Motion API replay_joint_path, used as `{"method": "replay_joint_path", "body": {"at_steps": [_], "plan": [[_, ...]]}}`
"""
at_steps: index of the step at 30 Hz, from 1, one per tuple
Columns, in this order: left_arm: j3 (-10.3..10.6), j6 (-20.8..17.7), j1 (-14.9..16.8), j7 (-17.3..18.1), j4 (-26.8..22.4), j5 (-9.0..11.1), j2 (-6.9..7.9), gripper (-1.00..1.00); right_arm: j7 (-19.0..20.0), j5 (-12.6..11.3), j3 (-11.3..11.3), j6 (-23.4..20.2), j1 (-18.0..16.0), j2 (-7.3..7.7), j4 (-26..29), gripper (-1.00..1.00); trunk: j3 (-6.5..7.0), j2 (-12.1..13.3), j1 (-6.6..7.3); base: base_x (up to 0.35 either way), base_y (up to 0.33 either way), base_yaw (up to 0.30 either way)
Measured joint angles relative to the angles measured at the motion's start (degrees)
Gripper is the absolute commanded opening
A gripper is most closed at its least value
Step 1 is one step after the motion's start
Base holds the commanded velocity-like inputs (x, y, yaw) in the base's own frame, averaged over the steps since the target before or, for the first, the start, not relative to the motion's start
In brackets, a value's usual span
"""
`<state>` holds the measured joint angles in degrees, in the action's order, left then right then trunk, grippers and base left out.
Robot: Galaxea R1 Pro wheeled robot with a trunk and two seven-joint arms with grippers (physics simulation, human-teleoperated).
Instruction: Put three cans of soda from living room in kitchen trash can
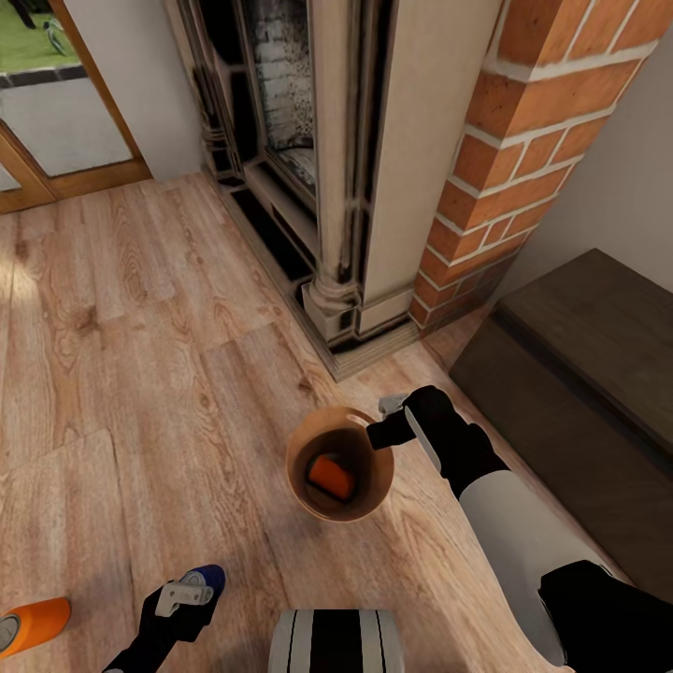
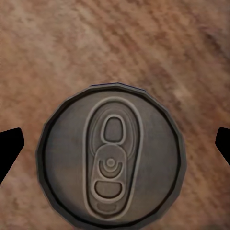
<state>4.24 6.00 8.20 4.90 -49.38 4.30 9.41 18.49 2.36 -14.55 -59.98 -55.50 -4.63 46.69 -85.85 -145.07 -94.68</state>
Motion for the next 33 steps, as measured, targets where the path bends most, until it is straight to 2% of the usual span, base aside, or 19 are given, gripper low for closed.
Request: {"method": "replay_joint_path", "body": {"at_steps": [4,5,23,31,33], "plan": [[-0.05,0.03,0.0,-0.11,0.04,0.03,0.0,1.0,0.0,0.0,0.0,0.0,0.0,-0.01,0.01,-1.0,0.0,0.0,0.0,0.0,0.0,0.0],[-0.06,0.04,0.0,-0.07,0.06,0.04,0.0,-1.0,0.0,-0.01,0.0,0.0,0.0,-0.01,0.01,-1.0,0.0,0.0,-0.01,0.0,0.0,0.0],[0.0,-0.53,0.01,0.12,0.01,0.17,0.0,-1.0,0.0,-0.07,0.01,0.0,0.0,-0.01,0.02,-1.0,0.0,0.0,-0.02,0.0,0.0,0.0],[0.07,-0.89,0.06,0.05,0.08,0.18,-0.01,-1.0,-0.13,-0.45,0.29,0.0,0.0,-0.03,-3.18,-1.0,1.74,0.11,-0.28,0.0,0.0,0.0],[0.07,-0.9,0.06,0.05,0.06,0.19,-0.01,-1.0,-0.23,1.37,0.27,0.15,0.05,-0.01,-3.27,-1.0,2.18,0.14,-0.24,0.0,0.0,0.0]]}}
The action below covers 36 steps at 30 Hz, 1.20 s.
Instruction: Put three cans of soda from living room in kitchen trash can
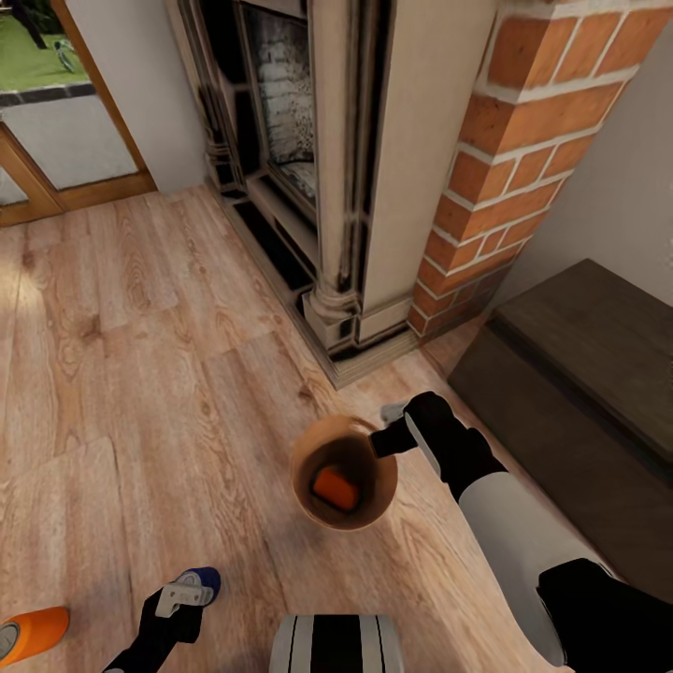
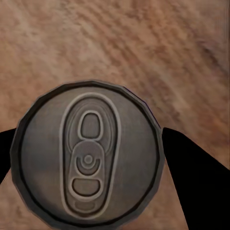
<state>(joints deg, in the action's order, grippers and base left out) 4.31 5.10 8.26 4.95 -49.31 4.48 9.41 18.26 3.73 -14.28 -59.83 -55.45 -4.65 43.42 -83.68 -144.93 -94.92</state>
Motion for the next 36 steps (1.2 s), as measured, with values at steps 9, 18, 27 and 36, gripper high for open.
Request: {"method": "replay_joint_path", "body": {"at_steps": [9,18,27,36], "plan": [[0.0,-0.01,0.0,0.0,0.0,-0.01,0.0,-1.0,0.0,0.09,0.01,0.01,0.0,0.04,0.01,-1.0,1.99,0.12,0.23,0.0,0.0,0.0],[-0.04,-0.16,0.01,0.0,-0.07,0.01,0.06,-1.0,-0.02,0.12,0.01,0.02,0.02,0.02,0.01,-1.0,3.99,0.24,0.46,0.0,0.0,0.0],[2.26,-2.93,-0.68,-1.87,-2.79,2.46,-1.72,-1.0,0.65,7.81,1.69,3.43,2.52,1.7,-2.56,-1.0,4.42,0.27,0.51,0.0,0.0,0.0],[4.95,-5.01,-0.69,-1.87,-5.85,5.62,-1.72,-1.0,1.08,8.67,3.15,3.76,3.09,1.7,-2.24,-1.0,4.45,0.26,0.54,0.0,0.0,0.0]]}}
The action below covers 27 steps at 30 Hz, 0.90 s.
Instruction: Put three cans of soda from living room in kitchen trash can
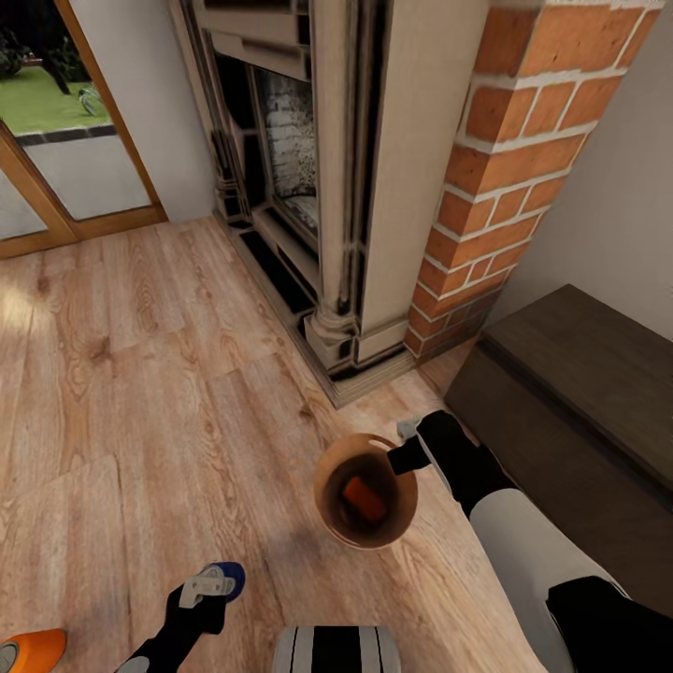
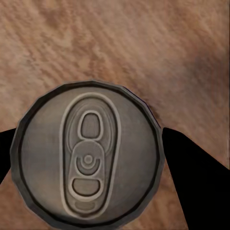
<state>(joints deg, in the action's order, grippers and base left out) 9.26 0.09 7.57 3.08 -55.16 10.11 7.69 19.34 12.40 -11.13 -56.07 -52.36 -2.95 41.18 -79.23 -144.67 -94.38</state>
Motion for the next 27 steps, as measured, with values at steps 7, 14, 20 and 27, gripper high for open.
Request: {"method": "replay_joint_path", "body": {"at_steps": [7,14,20,27], "plan": [[-0.79,0.95,0.82,0.89,-1.06,0.53,0.69,-1.0,-0.82,1.52,0.12,0.24,-0.92,-0.78,-0.81,-1.0,0.63,0.05,0.05,0.0,0.0,0.0],[-4.81,5.58,1.17,1.76,3.5,-5.87,1.02,-1.0,-0.97,6.28,-4.32,-3.92,-3.91,-1.05,2.58,-1.0,2.19,0.14,0.24,0.0,0.0,0.0],[-4.93,5.78,1.22,1.78,3.66,-6.17,1.01,-1.0,-0.97,-7.64,-4.42,-3.88,-4.05,-1.09,3.79,-1.0,3.52,0.22,0.39,0.0,0.0,0.0],[-4.96,5.79,1.21,1.75,3.64,-6.19,1.02,-1.0,-1.74,-2.99,-4.49,-3.37,-4.07,-1.05,3.76,-1.0,5.07,0.32,0.56,0.0,0.0,0.0]]}}
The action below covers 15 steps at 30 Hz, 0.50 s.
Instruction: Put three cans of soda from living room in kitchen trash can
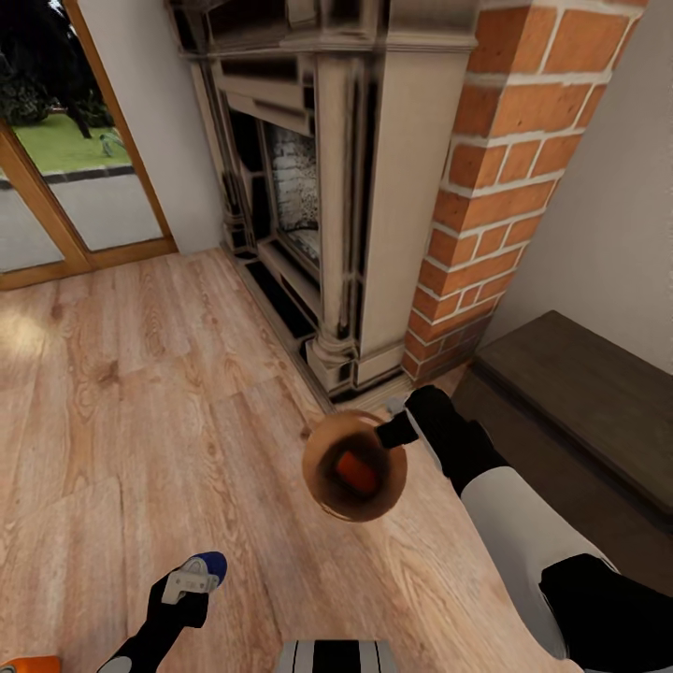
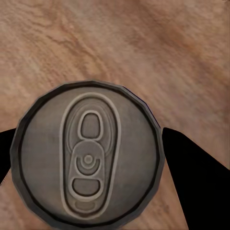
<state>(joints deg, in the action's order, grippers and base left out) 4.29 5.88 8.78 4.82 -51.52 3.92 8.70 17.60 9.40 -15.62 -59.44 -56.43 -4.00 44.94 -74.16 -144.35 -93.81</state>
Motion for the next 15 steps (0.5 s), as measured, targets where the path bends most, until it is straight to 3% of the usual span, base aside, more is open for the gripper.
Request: {"method": "replay_joint_path", "body": {"at_steps": [1,4,5,9,13,15], "plan": [[0.0,0.0,0.0,0.0,0.0,0.0,0.0,-1.0,0.44,-0.72,0.02,-0.07,0.0,-0.01,-0.01,-1.0,0.22,0.01,0.03,0.0,0.0,0.0],[0.02,0.01,0.02,0.0,0.02,0.0,0.0,-1.0,0.81,-5.83,-0.02,-0.55,0.03,-0.07,0.0,-1.0,0.89,0.05,0.11,0.0,0.0,0.0],[0.02,0.01,0.02,0.0,0.02,0.0,0.0,-1.0,0.81,-5.83,-0.03,-0.55,0.06,-0.08,-0.01,-1.0,1.11,0.07,0.13,0.0,0.0,0.0],[0.04,-0.36,0.01,0.65,-0.84,0.24,0.16,-1.0,0.51,-1.54,-0.07,-0.17,0.26,-0.05,-0.07,-1.0,1.99,0.12,0.23,0.0,0.0,0.0],[0.03,-3.74,0.02,6.37,-5.33,1.25,0.28,-1.0,0.85,-4.53,-0.08,-0.51,0.42,-0.15,-0.5,-1.0,2.88,0.17,0.34,0.0,0.0,0.0],[-0.14,-6.13,0.02,7.67,-7.95,1.44,0.29,-1.0,0.92,-4.58,-0.07,-0.5,0.46,-0.13,-0.55,-1.0,3.32,0.2,0.39,0.0,0.0,0.0]]}}
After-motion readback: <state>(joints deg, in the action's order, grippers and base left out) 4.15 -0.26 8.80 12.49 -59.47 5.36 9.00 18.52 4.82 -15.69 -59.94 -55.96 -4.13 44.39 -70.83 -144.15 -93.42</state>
